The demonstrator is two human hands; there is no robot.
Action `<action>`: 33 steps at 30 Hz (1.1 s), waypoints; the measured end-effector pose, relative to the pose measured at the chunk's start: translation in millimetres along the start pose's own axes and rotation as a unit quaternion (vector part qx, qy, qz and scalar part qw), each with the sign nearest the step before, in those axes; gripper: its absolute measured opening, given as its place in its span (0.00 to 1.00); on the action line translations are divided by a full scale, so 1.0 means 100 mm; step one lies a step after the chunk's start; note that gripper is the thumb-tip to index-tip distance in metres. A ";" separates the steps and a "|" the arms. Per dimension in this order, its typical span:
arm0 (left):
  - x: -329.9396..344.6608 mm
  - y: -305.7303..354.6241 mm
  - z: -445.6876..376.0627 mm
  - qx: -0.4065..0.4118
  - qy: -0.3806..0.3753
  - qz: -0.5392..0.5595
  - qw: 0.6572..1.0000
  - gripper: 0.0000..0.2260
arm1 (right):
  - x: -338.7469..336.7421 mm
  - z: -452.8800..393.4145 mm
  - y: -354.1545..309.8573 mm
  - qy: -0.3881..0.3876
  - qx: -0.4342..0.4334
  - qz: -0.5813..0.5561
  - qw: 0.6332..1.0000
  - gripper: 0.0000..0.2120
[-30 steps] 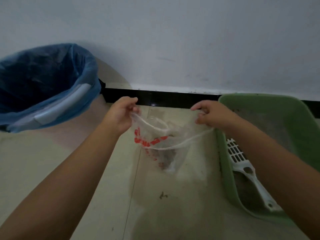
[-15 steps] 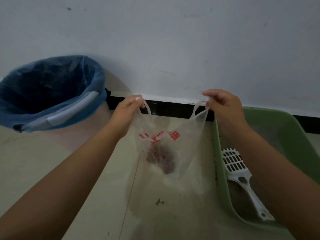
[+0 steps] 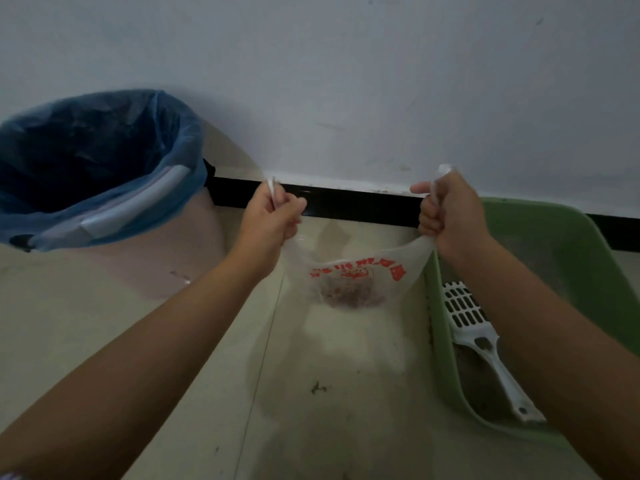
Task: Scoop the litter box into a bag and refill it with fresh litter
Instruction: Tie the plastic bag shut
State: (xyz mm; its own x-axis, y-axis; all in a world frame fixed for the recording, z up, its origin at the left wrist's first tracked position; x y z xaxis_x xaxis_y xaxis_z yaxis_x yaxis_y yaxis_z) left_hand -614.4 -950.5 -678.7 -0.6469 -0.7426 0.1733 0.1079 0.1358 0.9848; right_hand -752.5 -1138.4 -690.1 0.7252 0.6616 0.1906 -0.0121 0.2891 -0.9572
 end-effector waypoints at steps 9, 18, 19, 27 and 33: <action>-0.05 -0.90 0.22 -0.133 0.008 -0.235 0.963 0.39 | 0.07 0.18 0.77 -0.136 -0.022 0.360 0.923 0.18; 0.35 -0.82 -0.26 -0.139 -0.077 -0.261 0.952 0.10 | 0.14 0.06 1.03 -0.069 0.131 -0.037 0.988 0.12; 0.34 -0.84 -0.25 -0.151 -0.067 -0.221 0.961 0.12 | 0.12 0.05 1.03 -0.050 0.137 -0.105 0.984 0.12; 0.37 -1.03 -0.20 -0.186 -0.028 -0.003 0.982 0.12 | -0.08 -0.03 1.21 0.068 0.156 -0.250 0.953 0.10; 0.35 -1.13 -0.18 -0.260 -0.043 0.039 0.964 0.14 | 0.11 -0.06 0.92 -0.082 0.065 0.204 0.973 0.20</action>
State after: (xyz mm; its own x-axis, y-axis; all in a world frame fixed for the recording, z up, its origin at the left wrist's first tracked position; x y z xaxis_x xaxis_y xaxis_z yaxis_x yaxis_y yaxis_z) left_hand -636.0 -1003.6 -783.5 -0.6786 -0.6837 0.2684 0.5084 -0.1735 0.8435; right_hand -741.6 -1108.4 -776.9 0.5232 0.8377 -0.1565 -0.3709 0.0584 -0.9268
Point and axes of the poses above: each hand's wrist, its own z-axis away from the middle knuckle, its own x-axis out of the palm, y = z × x, the point moved 10 cm from there along -z, towards the middle knuckle, and after that the axes turned 3 degrees about -y, right-handed, at the moved point
